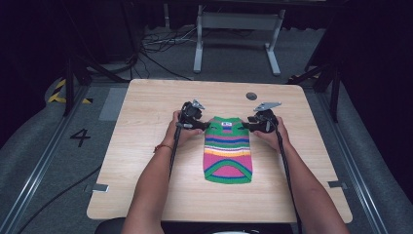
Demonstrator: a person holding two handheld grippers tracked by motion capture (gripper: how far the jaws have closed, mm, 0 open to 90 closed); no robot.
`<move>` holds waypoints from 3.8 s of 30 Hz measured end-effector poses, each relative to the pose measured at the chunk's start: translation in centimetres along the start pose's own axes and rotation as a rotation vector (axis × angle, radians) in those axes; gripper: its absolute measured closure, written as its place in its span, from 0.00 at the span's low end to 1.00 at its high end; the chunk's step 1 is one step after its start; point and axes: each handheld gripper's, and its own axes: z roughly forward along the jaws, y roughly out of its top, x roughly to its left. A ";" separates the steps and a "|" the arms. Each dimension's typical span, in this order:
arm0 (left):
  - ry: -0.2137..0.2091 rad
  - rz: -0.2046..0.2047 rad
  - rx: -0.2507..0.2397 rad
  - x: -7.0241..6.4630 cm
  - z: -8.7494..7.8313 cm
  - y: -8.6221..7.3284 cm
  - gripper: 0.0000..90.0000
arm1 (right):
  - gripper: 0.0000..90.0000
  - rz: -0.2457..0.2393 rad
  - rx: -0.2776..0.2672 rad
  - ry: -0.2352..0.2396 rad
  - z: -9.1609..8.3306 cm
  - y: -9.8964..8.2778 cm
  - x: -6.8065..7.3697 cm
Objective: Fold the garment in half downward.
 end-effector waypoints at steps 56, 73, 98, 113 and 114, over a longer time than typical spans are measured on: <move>-0.140 0.327 -0.190 -6.9 -8.6 -2.6 0.92 | 0.91 -0.190 -0.176 0.232 -8.4 -1.9 5.0; -0.190 0.457 -0.092 -10.7 -10.2 -5.6 0.98 | 0.89 -0.312 -0.119 0.333 -10.8 -5.4 8.1; -0.250 0.477 0.004 -12.9 -6.9 -6.3 0.74 | 0.69 -0.318 -0.051 0.323 -8.9 -6.9 11.7; -0.263 0.490 -0.057 -13.6 -8.3 -5.4 0.98 | 0.98 -0.335 -0.058 0.292 -9.5 -6.5 11.7; -0.267 0.489 -0.069 -13.7 -8.8 -5.4 0.98 | 0.98 -0.339 -0.066 0.296 -9.7 -6.4 11.7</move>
